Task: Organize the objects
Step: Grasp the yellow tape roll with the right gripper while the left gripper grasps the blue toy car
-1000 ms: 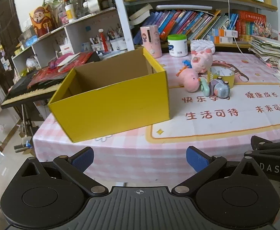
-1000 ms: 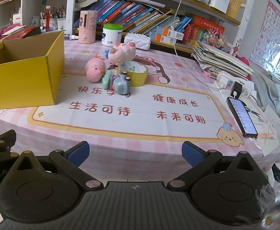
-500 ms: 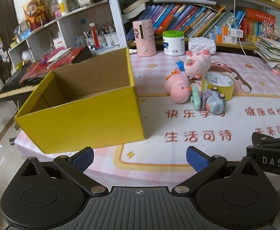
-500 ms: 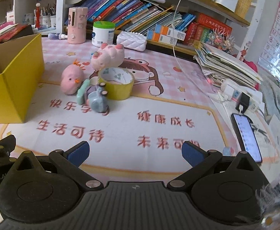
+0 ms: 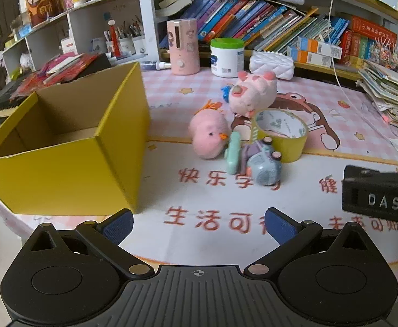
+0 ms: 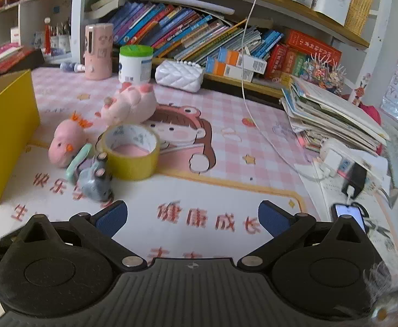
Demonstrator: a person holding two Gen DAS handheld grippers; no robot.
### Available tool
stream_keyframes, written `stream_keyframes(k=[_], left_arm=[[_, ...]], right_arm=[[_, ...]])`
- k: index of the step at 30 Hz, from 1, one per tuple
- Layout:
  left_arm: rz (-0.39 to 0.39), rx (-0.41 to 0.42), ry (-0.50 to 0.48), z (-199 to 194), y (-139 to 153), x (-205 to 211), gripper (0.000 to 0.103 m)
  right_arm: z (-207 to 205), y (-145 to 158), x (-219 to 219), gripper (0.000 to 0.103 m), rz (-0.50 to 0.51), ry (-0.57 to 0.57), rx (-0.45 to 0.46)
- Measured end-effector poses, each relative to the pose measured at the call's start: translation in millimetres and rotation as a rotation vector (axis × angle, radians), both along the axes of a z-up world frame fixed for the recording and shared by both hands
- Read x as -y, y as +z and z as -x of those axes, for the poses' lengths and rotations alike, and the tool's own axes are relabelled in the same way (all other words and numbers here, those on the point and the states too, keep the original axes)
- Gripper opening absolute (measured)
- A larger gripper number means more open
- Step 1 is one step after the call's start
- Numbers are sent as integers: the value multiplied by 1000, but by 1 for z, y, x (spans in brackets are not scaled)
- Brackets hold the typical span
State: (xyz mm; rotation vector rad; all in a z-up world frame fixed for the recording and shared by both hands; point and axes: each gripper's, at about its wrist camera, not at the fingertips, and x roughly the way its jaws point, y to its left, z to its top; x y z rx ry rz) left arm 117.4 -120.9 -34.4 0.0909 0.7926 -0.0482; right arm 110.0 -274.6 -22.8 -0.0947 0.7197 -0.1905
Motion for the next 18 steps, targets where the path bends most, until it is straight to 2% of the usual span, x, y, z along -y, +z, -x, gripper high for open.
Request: stream_keyframes(k=[10, 18], left_arm=[[38, 8, -4, -24, -4, 34, 103], [76, -5, -3, -46, -11, 47, 103]], right_arm=[[-25, 3, 39, 103, -97, 53, 60], [-37, -2, 53, 103, -121, 65, 57]])
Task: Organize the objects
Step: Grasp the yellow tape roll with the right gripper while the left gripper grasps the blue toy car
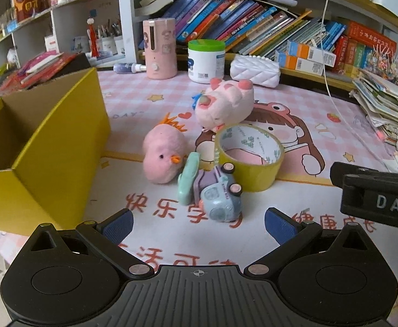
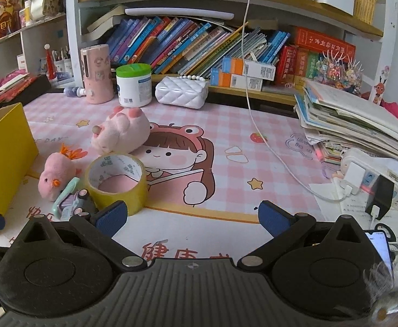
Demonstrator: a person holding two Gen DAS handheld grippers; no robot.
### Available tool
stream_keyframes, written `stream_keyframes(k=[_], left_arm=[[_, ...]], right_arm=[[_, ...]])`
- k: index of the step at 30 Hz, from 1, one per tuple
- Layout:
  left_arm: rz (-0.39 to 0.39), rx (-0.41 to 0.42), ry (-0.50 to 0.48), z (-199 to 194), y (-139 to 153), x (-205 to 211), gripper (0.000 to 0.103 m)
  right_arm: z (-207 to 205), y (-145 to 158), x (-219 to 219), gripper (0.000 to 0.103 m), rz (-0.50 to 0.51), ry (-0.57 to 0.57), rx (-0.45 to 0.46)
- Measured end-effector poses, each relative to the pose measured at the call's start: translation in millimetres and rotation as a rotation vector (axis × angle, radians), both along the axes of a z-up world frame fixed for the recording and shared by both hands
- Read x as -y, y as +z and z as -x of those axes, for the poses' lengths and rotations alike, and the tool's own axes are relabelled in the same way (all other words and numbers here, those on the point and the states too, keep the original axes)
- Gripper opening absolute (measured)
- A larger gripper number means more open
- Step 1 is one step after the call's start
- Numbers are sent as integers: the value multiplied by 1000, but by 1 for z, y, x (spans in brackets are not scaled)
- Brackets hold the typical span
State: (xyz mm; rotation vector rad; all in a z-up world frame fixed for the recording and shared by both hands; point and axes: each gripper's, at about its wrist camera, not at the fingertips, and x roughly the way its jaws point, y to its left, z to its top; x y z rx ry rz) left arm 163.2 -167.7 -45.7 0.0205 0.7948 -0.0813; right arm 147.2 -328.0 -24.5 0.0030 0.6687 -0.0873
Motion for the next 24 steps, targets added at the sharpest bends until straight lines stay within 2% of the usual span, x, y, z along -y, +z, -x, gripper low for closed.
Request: stream_keyframes(k=[2, 5, 10, 15, 17, 18, 19, 21, 24], left_arm=[[15, -12, 5, -6, -3, 2, 103], [-16, 8, 17, -13, -5, 9, 101], [-23, 11, 5, -30, -11, 16, 80], [-28, -11, -12, -46, -20, 22, 66], [-53, 1, -18, -47, -23, 26, 63], [-67, 6, -29, -48, -23, 29, 58], [-75, 13, -39, -48, -23, 31, 48], [-87, 15, -59, -47, -22, 32, 46], [-53, -7, -58, -45, -18, 24, 45]], right_arm=[[-3, 0, 3, 103, 3, -2, 2], [-6, 0, 9, 103, 2, -11, 6], [-8, 0, 17, 103, 2, -21, 8], [-10, 2, 20, 103, 15, -21, 16], [-11, 2, 21, 103, 17, -18, 18], [-11, 2, 21, 103, 18, -16, 18], [-12, 2, 21, 103, 19, -13, 18], [-14, 1, 21, 103, 17, -6, 18], [-21, 0, 19, 103, 0, 8, 14]])
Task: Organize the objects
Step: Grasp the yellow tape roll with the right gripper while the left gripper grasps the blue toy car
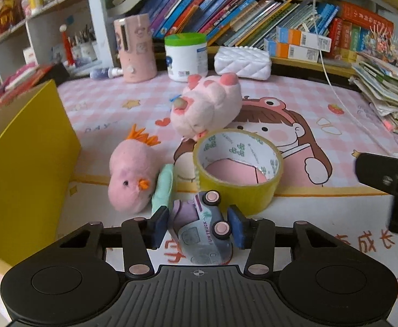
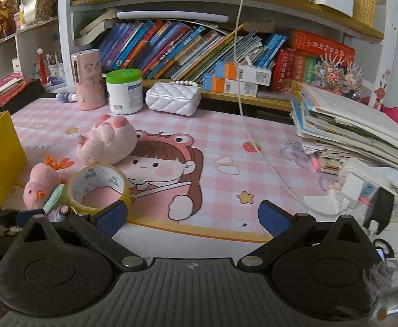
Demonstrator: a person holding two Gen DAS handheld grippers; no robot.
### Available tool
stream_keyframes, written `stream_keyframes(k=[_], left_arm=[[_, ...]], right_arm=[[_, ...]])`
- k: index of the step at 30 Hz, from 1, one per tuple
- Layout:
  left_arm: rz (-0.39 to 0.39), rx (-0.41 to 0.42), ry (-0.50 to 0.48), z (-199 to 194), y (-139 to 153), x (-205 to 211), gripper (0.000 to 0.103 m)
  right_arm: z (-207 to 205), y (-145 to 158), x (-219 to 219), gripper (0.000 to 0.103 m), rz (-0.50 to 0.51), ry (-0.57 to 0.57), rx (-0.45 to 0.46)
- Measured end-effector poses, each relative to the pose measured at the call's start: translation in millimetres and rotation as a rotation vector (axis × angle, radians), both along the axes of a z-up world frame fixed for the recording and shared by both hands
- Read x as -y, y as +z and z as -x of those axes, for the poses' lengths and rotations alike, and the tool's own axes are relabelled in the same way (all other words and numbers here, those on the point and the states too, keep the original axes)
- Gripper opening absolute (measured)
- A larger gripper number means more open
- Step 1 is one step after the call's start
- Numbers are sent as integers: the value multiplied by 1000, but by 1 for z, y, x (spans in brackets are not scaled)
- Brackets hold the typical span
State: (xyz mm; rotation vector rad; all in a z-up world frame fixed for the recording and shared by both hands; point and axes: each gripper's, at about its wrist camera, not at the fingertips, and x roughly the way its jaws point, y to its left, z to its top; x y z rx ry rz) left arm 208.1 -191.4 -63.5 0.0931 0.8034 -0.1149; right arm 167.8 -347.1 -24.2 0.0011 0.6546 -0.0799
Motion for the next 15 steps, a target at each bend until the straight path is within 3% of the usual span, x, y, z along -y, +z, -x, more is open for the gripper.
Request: stream_keyframes(k=[9, 15], left_arm=[[68, -32, 54, 17, 15, -40, 45], [84, -36, 99, 30, 22, -63, 45]], right_arm=[[-44, -18, -31, 103, -92, 146, -61], [-84, -41, -69, 103, -57, 306, -141]])
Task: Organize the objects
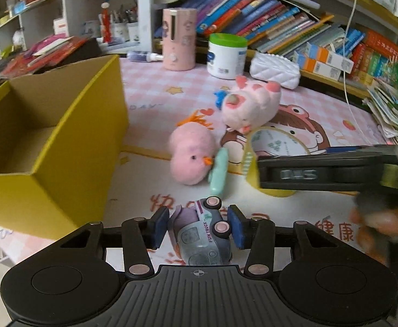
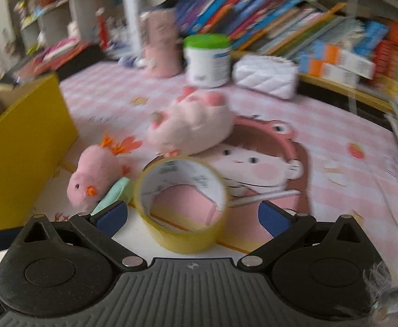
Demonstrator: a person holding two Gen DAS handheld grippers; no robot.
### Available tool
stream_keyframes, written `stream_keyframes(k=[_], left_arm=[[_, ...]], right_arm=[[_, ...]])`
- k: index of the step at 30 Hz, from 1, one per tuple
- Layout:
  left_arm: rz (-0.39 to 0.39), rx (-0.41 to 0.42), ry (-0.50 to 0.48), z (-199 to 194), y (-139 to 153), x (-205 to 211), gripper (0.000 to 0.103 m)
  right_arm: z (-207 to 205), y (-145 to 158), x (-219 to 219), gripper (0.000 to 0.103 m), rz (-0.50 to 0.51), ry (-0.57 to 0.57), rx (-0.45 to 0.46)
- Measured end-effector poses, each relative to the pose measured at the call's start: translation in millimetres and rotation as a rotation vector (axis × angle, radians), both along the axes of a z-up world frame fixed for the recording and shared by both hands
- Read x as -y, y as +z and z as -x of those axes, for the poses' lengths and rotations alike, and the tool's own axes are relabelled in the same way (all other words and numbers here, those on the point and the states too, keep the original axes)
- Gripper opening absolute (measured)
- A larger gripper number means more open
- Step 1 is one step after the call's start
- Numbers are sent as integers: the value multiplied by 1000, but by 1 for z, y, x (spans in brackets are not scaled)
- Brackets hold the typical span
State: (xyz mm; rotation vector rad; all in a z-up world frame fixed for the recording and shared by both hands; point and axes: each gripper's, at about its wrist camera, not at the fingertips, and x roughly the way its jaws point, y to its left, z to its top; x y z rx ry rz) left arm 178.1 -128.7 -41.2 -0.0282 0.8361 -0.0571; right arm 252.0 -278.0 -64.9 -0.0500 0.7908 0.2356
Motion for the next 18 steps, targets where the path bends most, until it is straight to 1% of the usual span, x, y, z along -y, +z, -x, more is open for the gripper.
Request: stream_keyframes(k=[3, 5, 7, 8, 10, 13, 16, 18], left_arm=[[0, 0, 9, 6, 2, -7, 45], [4, -3, 18, 8, 2, -11, 45], [8, -2, 24, 10, 3, -14, 45], [9, 1, 24, 11, 4, -15, 45], [9, 4, 20, 13, 4, -16, 45], [9, 8, 8, 17, 6, -16, 45], [15, 13, 1, 20, 6, -16, 45], [20, 15, -1, 23, 5, -16, 45]], right_arm=[[-14, -11, -13, 103, 62, 13, -10], [-20, -18, -18, 101, 81, 19, -29], [-25, -24, -20, 95, 80, 21, -54], [-26, -27, -19, 85, 76, 18, -63], [-27, -28, -16, 84, 58, 17, -66], [-18, -22, -12, 83, 66, -26, -43], [-3, -8, -8, 83, 62, -63, -4], [11, 4, -4, 83, 43, -92, 18]])
